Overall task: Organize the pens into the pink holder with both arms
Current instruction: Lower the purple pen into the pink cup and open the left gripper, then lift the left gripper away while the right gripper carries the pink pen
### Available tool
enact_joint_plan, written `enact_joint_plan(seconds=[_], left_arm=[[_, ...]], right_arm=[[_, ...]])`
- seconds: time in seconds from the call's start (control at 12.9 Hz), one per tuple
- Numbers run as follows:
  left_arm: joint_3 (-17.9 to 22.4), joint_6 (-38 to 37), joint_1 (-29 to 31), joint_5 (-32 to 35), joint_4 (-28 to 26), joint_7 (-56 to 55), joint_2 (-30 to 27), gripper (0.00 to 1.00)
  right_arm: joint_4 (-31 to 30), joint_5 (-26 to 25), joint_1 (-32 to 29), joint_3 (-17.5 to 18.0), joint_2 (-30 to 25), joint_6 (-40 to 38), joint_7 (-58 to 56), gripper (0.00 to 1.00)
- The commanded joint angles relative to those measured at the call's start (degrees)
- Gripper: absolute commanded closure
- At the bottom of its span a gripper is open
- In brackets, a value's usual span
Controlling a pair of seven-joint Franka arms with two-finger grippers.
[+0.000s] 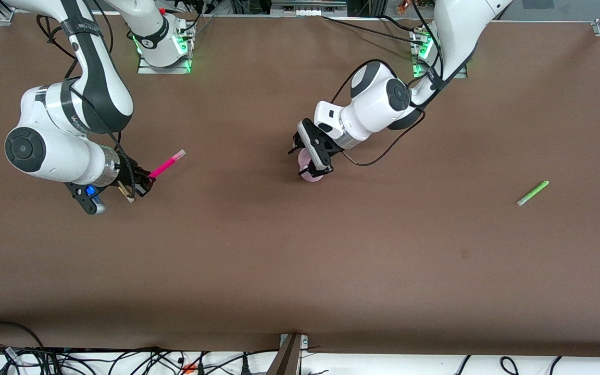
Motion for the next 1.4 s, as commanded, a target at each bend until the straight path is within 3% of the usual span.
enact_joint_plan(seconds=[0.0, 0.16, 0.39, 0.62, 0.85, 1.09, 1.32], left_arm=[[-0.4, -8.61, 2.71, -0.96, -2.54, -9.31, -9.18, 0.0], [-0.05, -19.41, 7.79, -0.96, -2.36, -12.34, -12.35, 0.0], [0.48, -34.02, 15.7, 2.09, -1.31, -14.27, -15.26, 0.0], [0.66, -47.02, 20.99, 17.54, 3.94, -24.0, -15.18, 0.0], [0.57, -61.69, 21.0, 31.26, 10.1, -37.7, -15.26, 0.0], [0.92, -71.39, 23.53, 32.35, 17.92, -43.01, -15.18, 0.0], [0.66, -74.04, 28.99, 31.74, 22.85, -42.76, -15.26, 0.0]], right_arm=[[4.48, -0.93, 2.97, 0.14, 0.17, -4.33, 5.49, 1.0], [9.84, -0.93, 6.4, 0.14, 0.87, -8.91, 11.98, 1.0], [13.29, -2.07, 12.9, 0.14, 0.88, -9.8, 22.01, 1.0], [15.56, -6.53, 20.8, 0.05, 2.45, -8.84, 31.33, 1.0], [23.11, -14.09, 28.28, 0.05, 9.29, -9.02, 39.5, 1.0], [31.99, -20.25, 34.87, -0.38, 17.46, -8.57, 46.8, 1.0], [33.77, -27.37, 38.84, -0.47, 21.96, -7.78, 52.17, 1.0]])
